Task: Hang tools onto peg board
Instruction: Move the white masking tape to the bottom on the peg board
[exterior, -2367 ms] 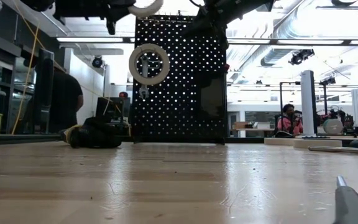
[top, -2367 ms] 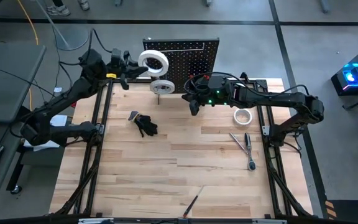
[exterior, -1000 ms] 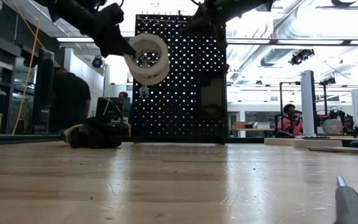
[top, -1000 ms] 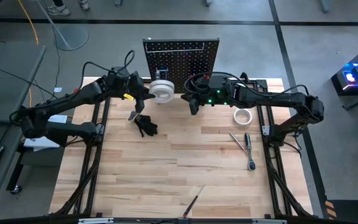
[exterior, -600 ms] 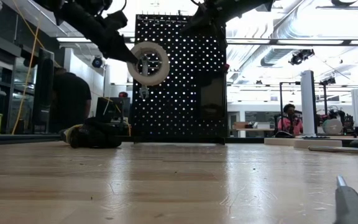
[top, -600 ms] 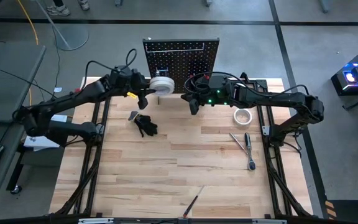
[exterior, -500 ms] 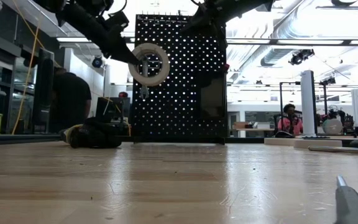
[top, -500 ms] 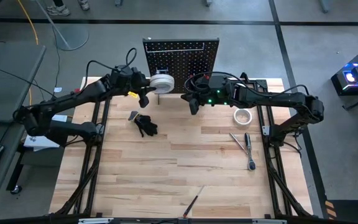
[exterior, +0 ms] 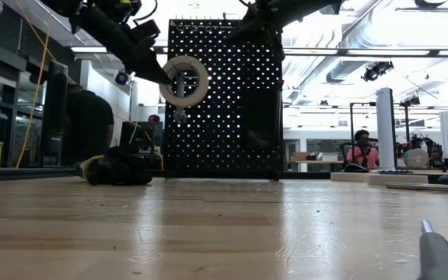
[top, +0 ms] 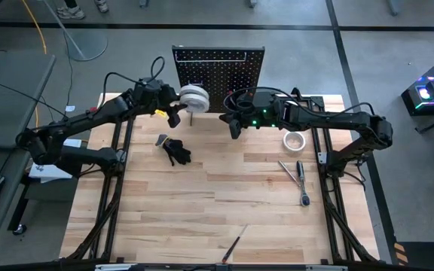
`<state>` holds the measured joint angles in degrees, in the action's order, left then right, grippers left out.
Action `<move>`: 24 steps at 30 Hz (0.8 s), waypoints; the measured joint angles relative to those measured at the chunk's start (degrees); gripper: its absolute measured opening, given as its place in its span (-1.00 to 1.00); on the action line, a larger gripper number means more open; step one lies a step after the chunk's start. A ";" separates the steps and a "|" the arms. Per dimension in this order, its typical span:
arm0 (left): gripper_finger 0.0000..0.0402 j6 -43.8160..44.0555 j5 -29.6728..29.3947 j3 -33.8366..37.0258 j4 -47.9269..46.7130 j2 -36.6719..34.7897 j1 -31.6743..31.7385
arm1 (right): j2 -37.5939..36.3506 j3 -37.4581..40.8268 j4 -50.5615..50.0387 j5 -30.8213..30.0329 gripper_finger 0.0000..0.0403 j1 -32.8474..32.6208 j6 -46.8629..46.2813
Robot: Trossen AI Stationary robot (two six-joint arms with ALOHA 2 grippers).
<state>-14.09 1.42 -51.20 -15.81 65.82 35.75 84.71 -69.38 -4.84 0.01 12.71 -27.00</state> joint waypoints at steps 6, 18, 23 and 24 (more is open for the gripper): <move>-0.09 0.34 0.08 0.00 -2.60 -0.13 0.00 | 0.00 -0.01 0.00 0.08 -1.00 0.00 0.00; 0.00 4.12 -2.59 0.00 -14.82 -8.48 -0.02 | -5.86 -0.01 -10.19 3.06 -1.00 0.00 1.52; 0.00 14.78 -1.21 0.00 -19.37 -14.00 -1.00 | -7.46 -0.09 -22.38 3.35 -1.00 -1.10 -0.15; 0.00 16.46 -0.69 0.00 -20.11 -14.82 -1.45 | -7.12 -0.09 -26.19 2.99 -0.99 -1.28 -1.08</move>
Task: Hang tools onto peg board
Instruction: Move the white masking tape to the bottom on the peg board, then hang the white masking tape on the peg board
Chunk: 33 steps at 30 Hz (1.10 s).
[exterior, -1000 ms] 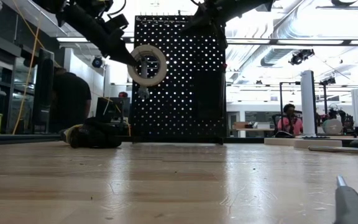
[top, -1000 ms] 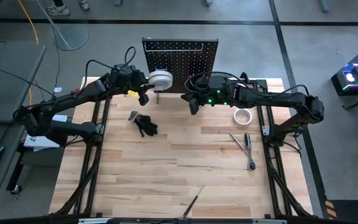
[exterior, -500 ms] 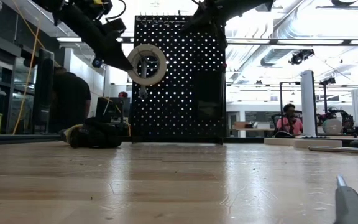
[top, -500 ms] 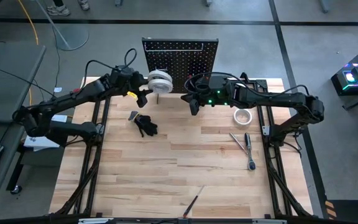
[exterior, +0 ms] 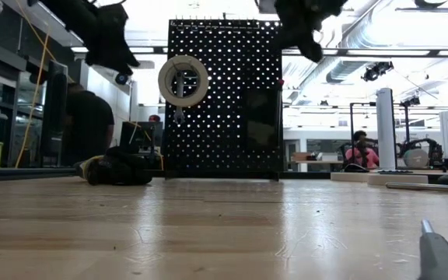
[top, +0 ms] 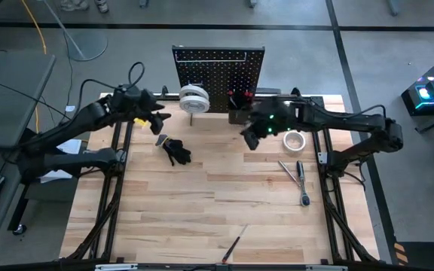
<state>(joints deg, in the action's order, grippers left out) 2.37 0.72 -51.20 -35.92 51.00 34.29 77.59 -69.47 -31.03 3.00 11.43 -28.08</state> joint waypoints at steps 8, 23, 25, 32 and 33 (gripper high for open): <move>0.00 8.74 0.18 0.00 -1.95 -4.42 -3.62 | 6.10 2.20 -23.34 -6.62 -0.42 5.53 3.68; 0.00 19.18 -0.09 0.00 1.16 -7.88 -10.00 | 18.05 6.86 -21.93 -19.05 0.24 33.90 16.38; 0.00 20.01 0.07 0.00 2.52 -7.86 -10.89 | 20.01 6.86 -19.85 -16.88 0.24 36.23 18.80; 0.00 23.03 0.09 0.00 3.84 -7.84 -12.74 | 28.64 6.84 -16.99 -14.19 0.24 39.18 23.24; 0.00 23.12 0.09 0.00 3.88 -7.84 -12.87 | 29.62 6.59 -16.89 -14.10 0.24 39.16 23.58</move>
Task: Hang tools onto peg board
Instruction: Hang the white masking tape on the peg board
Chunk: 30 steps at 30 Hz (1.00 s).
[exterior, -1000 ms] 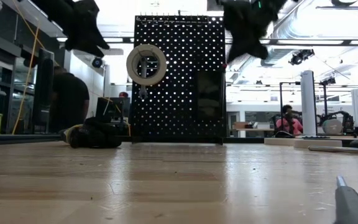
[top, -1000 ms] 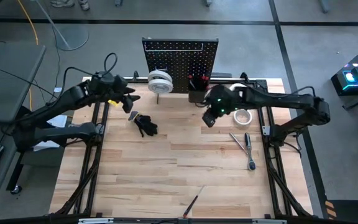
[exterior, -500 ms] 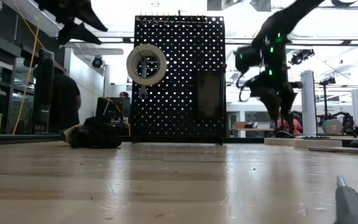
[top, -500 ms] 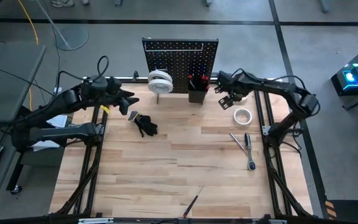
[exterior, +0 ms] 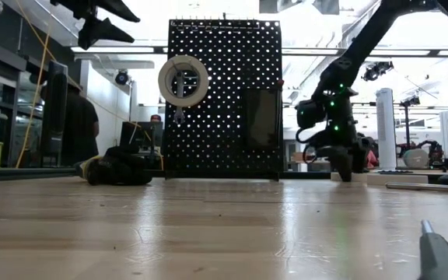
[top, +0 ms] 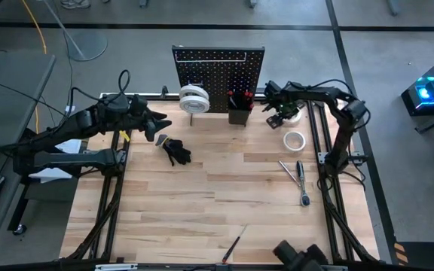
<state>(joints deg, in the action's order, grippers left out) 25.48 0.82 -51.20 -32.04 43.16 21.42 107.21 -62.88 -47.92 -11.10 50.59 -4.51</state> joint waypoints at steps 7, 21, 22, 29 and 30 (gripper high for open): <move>0.00 0.88 0.00 0.00 1.56 -0.09 -0.28 | 4.02 -1.03 -1.69 -0.69 -0.24 -3.66 3.28; 0.00 -5.89 0.14 0.02 6.52 -0.72 -0.50 | -10.09 0.77 -20.38 11.22 -0.76 -15.05 -2.17; 0.00 -6.93 0.15 0.01 6.31 -0.77 -0.52 | -12.36 0.79 -21.13 11.45 -0.76 -16.05 -3.48; 0.00 -15.09 -0.40 0.02 6.31 -0.38 -0.54 | -33.58 0.68 -18.23 23.85 -0.76 -24.47 -18.02; 0.00 -15.91 -0.51 0.02 6.58 0.15 -0.54 | -36.57 0.66 -15.05 26.50 -0.76 -26.14 -20.76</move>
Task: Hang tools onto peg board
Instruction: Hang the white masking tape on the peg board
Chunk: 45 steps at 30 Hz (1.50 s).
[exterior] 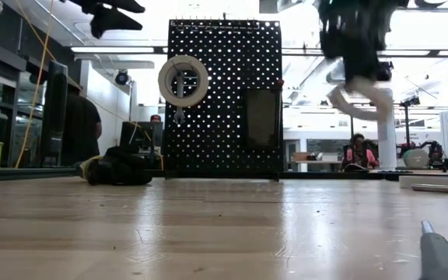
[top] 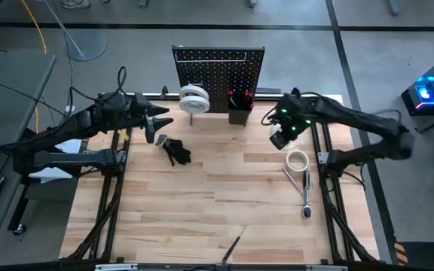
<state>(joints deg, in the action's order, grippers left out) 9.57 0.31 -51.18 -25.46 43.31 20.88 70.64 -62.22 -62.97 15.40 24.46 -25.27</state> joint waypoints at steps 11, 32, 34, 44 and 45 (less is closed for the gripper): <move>0.01 4.58 12.54 0.02 35.37 13.68 -2.03 | -8.43 -0.20 67.51 5.94 -0.76 -15.87 -16.37; 0.08 56.63 31.20 -0.02 80.40 31.44 -1.54 | 19.10 -13.41 114.73 19.97 -0.76 -18.24 -24.66; 0.08 58.69 31.33 -0.02 83.12 31.76 -1.86 | 20.18 -15.60 112.02 21.63 -0.76 -18.24 -23.85; 0.08 68.19 32.13 0.00 94.56 31.76 -3.35 | 20.28 -17.33 106.11 22.55 -0.76 -17.42 -18.84; 0.08 68.19 32.14 0.00 94.51 31.74 -3.57 | 20.25 -17.33 106.27 22.55 -0.76 -17.34 -18.64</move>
<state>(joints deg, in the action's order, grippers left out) 77.76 32.44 -51.18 69.05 75.05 17.32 90.89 -79.55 43.31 37.95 7.12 -43.91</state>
